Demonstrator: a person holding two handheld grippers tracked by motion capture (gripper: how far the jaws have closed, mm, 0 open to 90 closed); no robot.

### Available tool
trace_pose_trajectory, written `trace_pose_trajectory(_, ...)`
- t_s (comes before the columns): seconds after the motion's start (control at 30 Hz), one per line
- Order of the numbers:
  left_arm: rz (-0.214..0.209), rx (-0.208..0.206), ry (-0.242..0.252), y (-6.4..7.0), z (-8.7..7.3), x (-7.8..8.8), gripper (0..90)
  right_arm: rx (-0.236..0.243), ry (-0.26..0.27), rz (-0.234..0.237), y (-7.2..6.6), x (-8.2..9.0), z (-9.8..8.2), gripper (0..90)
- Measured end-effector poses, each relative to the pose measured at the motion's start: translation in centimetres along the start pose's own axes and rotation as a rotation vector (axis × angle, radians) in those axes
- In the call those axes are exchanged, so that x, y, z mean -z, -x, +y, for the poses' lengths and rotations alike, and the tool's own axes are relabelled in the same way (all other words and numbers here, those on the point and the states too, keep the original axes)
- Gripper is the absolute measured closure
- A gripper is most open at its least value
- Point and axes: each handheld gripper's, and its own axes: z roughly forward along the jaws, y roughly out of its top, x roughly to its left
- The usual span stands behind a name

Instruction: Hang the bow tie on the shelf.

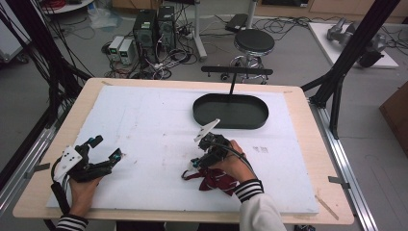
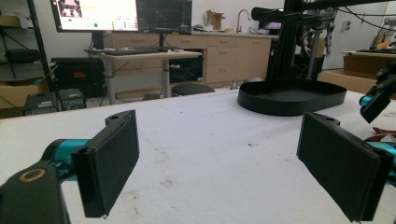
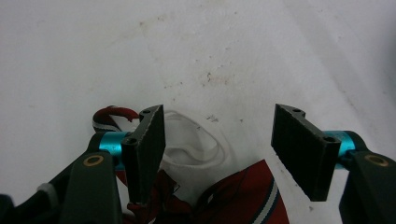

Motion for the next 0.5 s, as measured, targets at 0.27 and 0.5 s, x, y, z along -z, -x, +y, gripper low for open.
trace_pose_trajectory(0.27,-0.002,0.001,0.0,-0.02,0.0,0.01,13.4,-0.008,-0.042,-0.002,-0.29,-0.73,0.31,39.2)
trace_pose_trajectory(0.5,-0.001,0.002,0.001,-0.01,0.0,0.02,13.4,0.012,-0.099,0.013,-0.48,-1.25,0.19,42.7)
